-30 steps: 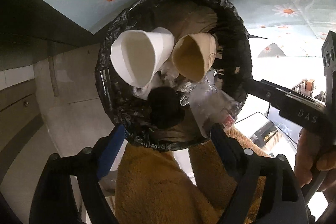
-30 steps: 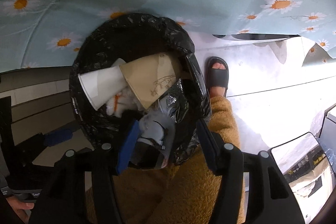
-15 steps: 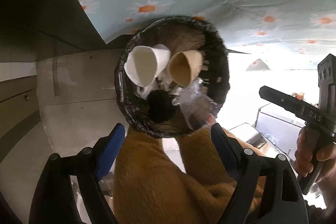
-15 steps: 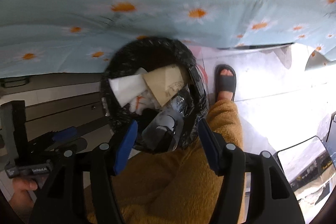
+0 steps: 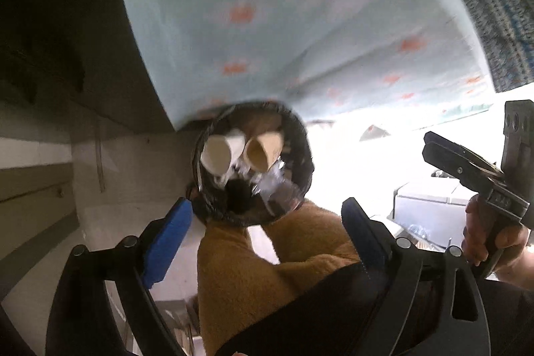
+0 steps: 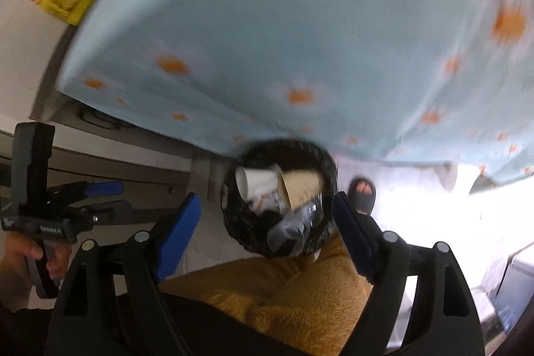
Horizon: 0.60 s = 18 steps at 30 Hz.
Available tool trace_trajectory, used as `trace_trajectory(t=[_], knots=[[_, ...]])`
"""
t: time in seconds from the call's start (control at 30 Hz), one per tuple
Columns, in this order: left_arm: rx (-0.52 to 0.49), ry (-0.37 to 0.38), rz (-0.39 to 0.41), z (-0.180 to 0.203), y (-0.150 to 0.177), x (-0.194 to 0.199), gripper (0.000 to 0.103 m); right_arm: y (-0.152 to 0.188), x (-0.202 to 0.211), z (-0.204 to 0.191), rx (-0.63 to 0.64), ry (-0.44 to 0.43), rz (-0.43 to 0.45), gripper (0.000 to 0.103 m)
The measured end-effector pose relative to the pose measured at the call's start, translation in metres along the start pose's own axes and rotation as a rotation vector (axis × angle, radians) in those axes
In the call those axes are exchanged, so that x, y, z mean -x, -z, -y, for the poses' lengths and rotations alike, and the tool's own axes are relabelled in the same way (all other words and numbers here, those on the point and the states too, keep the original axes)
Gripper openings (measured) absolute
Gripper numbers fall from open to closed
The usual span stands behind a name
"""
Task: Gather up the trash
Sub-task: 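Raise both grippers back up toward the counter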
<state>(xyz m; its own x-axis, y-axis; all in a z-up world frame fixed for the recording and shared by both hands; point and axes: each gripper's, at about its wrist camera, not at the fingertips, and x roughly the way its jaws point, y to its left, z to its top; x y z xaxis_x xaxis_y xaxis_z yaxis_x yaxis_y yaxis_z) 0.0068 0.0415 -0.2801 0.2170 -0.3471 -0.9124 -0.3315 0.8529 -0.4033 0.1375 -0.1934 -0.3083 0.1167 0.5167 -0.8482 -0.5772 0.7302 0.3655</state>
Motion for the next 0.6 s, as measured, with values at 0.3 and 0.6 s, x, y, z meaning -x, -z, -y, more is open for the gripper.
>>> trace_trajectory(t=[0.3,0.6], knots=[[-0.078,-0.024,0.175,0.055,-0.035,0.09,0.094,-0.079,0.093,-0.01,0.05,-0.121,0.191,0.088],[-0.072,-0.043,0.33,0.096,-0.077,0.129,0.096,-0.173,0.136,-0.004,0.276,-0.052,0.324,0.098]])
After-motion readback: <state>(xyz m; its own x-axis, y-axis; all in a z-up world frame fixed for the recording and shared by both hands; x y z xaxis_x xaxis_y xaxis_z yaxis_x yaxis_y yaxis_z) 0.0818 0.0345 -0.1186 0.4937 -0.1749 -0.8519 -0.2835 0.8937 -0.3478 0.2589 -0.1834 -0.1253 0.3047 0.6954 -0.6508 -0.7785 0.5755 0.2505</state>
